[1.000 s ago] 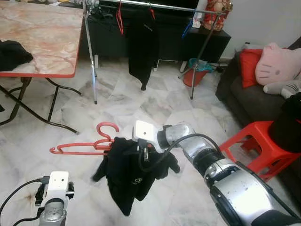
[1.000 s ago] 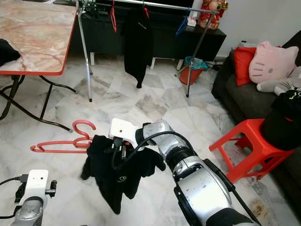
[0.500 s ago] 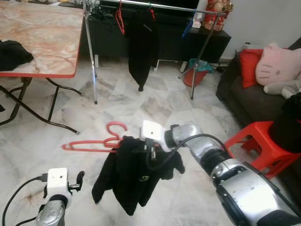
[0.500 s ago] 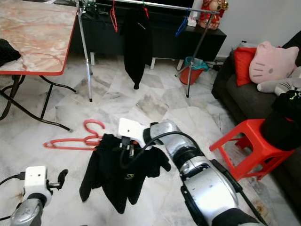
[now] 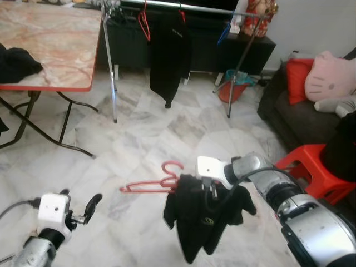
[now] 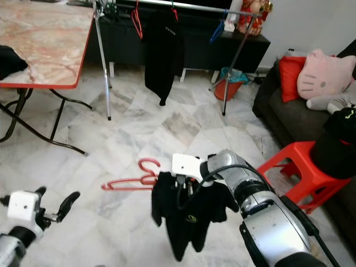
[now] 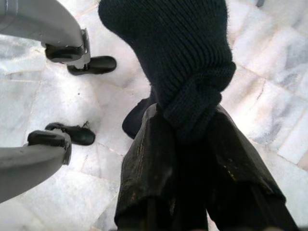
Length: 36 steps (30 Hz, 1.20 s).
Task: Hang hanger
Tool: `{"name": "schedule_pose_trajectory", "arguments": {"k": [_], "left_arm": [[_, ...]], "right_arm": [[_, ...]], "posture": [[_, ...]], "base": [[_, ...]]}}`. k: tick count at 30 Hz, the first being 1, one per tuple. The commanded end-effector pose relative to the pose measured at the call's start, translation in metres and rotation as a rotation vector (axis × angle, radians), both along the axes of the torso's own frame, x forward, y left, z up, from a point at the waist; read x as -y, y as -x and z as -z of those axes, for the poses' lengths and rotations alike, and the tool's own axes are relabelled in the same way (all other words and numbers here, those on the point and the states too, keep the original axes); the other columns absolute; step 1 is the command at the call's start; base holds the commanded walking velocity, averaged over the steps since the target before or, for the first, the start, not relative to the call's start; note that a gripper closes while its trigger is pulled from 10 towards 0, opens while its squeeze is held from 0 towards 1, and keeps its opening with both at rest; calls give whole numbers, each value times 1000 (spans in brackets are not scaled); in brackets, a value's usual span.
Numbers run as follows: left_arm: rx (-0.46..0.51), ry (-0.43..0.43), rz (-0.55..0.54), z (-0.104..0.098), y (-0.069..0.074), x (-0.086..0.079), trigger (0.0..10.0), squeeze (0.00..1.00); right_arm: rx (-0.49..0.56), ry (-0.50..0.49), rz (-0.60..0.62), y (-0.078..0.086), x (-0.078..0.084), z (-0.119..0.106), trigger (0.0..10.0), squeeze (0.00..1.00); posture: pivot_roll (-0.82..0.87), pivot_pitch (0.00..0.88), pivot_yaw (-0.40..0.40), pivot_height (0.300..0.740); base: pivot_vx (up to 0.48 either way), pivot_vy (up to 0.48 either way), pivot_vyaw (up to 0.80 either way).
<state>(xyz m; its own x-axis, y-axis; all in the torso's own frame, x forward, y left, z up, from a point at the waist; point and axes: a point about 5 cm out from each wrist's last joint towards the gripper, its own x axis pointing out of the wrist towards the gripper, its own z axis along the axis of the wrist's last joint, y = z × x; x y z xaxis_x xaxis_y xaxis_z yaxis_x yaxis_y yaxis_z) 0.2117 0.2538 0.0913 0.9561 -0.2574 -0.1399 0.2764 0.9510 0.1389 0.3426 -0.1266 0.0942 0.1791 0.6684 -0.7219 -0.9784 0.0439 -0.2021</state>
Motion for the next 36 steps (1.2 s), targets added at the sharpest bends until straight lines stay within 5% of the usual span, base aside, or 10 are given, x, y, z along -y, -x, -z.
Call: {"name": "schedule_pose_trajectory", "arguments": {"k": [1, 7, 16, 25, 36], "left_arm": [[-67, 18, 247, -11, 1, 23, 10000, 0], [-139, -35, 447, -20, -3, 43, 10000, 0], [-100, -61, 471, -30, -28, 68, 10000, 0], [-207, -68, 613, -22, -16, 86, 10000, 0], [-203, -109, 548, -16, -24, 90, 10000, 0]], "right_arm": [[-1, 30, -33, 0, 7, -3, 10000, 0], [-13, 54, -87, 3, 6, -3, 10000, 0], [-52, 36, -200, 7, -4, -7, 10000, 0], [-48, 45, -224, 6, -9, -10, 10000, 0], [-38, 11, -269, 6, -22, -15, 10000, 0]], "posture": [[193, 48, -180, 740], [193, 48, -180, 740], [178, 25, -173, 740], [177, 0, -181, 740], [184, 0, -182, 740]], "base": [[0, 0, 0], [0, 0, 0], [0, 0, 0], [0, 0, 0], [0, 0, 0]]}}
